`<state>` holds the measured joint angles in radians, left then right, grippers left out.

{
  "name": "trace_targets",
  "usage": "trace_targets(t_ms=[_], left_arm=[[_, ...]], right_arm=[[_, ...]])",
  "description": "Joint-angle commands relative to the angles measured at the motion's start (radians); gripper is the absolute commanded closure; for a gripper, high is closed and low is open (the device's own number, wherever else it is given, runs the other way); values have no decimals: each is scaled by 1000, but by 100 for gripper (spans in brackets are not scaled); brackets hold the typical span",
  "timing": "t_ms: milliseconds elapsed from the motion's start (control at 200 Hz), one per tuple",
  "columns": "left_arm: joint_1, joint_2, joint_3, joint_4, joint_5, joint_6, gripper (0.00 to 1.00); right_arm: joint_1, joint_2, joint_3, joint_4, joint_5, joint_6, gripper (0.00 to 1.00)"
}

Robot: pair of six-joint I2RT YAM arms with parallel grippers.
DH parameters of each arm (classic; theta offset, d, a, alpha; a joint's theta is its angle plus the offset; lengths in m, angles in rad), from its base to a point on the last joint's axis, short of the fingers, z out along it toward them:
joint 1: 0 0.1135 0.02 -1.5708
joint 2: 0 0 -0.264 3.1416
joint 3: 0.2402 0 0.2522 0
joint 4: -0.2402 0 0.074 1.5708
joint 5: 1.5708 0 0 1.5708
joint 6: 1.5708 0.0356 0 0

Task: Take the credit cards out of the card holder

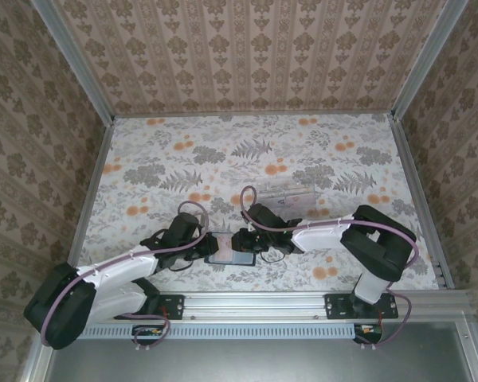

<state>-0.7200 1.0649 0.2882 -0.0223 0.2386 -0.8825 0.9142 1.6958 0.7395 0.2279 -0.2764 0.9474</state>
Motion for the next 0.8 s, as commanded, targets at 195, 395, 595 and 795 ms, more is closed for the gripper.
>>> trace_targets(t_ms=[195,395,595,795], left_arm=[[-18,-1,-12,-19,-15,-1,83],[-27,9,-7,-16,-19,-3,83],[-36,20,-1,-23,-27,-6,84],[-32,23,5,-76,-62,-9,88]], right_arm=[[-20,64,1,61,-74,46,80],[-25,66,-8,69,-85,53,83],[-35,53,-28,88,-86,64,100],[-68,4,-95,97,-77,71,100]])
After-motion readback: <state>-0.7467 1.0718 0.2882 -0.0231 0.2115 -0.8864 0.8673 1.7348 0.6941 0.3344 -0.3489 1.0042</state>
